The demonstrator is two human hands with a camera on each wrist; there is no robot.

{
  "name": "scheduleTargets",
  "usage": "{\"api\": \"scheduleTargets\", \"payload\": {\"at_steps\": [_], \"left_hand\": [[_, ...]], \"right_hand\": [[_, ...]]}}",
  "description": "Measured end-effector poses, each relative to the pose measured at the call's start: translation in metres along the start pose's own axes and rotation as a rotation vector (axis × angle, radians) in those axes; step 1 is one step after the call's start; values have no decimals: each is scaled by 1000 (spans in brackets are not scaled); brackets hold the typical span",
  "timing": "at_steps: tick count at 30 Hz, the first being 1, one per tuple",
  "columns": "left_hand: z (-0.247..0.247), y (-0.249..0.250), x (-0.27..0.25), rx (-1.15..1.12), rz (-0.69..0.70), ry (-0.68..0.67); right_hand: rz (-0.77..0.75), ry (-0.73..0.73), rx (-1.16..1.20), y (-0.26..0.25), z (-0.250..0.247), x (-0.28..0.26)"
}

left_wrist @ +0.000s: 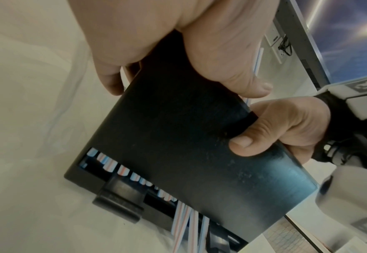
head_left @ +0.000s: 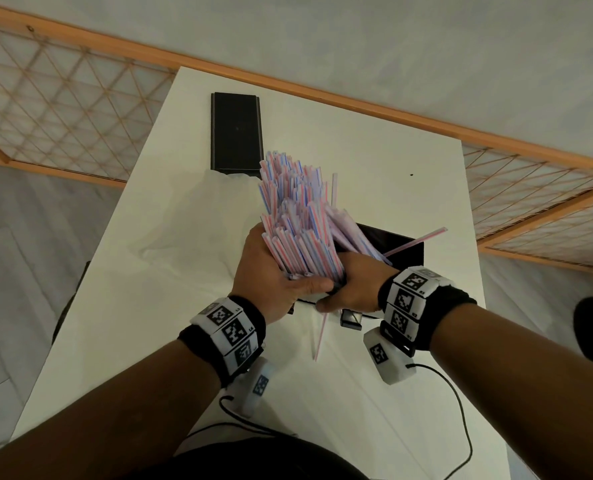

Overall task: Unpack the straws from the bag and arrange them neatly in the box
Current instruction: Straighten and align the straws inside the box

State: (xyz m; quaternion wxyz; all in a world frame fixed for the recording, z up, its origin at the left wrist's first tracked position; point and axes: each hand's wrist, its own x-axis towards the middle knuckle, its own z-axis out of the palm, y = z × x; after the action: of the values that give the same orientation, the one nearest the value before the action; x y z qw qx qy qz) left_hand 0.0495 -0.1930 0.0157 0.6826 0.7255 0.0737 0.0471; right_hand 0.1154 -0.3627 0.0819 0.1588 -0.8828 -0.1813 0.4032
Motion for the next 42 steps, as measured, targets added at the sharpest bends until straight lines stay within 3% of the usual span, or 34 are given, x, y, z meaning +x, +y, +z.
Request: {"api": "scheduleTargets", "payload": {"at_steps": [11, 16, 20, 22, 26, 31, 37, 42], "left_hand": [[2, 7, -2, 57, 66, 37], [2, 1, -1, 168, 35, 39], [4, -7, 0, 223, 33, 73], [4, -9, -1, 234, 26, 92], [3, -12, 0, 268, -20, 78], [0, 0, -6, 0, -143, 58], [3, 42, -16, -77, 1, -61], [2, 21, -12, 74, 11, -41]], "right_hand": [[-182, 173, 146, 0, 3, -16], [-121, 295, 24, 6, 0, -25], [-49, 534, -73, 22, 2, -40], [-53, 585, -59, 25, 5, -45], [-43, 311, -88, 22, 17, -47], [34, 231, -171, 22, 16, -40], [140, 5, -211, 12, 8, -18], [128, -94, -17, 4, 0, -1]]}}
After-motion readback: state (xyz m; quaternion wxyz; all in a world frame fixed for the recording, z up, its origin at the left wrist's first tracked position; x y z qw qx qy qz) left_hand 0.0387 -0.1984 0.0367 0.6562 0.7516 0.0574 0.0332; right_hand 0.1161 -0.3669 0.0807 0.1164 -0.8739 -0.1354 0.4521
